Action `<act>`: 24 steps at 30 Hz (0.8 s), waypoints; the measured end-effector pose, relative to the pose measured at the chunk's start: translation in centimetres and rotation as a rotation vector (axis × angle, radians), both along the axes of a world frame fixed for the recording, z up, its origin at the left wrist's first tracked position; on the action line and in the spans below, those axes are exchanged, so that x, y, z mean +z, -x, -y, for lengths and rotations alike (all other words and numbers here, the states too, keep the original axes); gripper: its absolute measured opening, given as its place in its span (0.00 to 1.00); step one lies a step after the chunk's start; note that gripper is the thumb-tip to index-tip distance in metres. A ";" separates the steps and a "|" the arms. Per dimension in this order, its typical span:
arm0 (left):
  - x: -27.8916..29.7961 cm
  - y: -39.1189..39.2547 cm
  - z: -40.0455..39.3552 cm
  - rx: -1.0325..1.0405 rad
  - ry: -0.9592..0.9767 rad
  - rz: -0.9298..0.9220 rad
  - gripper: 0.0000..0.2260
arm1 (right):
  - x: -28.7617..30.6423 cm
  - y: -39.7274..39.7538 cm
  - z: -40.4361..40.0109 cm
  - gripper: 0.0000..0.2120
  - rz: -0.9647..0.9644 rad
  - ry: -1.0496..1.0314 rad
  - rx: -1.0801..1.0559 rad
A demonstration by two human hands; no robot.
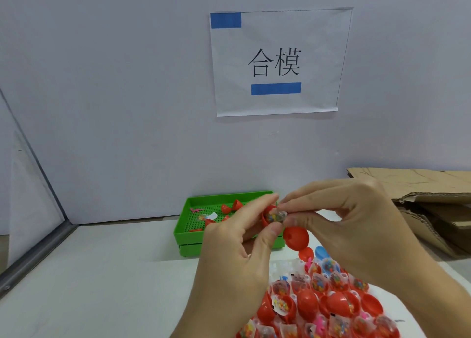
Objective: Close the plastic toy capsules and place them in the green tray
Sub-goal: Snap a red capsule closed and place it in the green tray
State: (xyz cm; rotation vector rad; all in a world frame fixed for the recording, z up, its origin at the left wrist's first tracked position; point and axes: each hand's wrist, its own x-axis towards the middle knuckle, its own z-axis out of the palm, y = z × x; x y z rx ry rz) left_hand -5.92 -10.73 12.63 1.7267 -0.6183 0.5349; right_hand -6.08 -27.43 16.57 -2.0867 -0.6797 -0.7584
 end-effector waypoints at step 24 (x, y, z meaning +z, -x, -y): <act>1.2 0.2 -1.1 -0.226 0.344 -0.265 0.14 | -0.5 -0.3 -1.0 0.05 -0.098 -0.281 0.230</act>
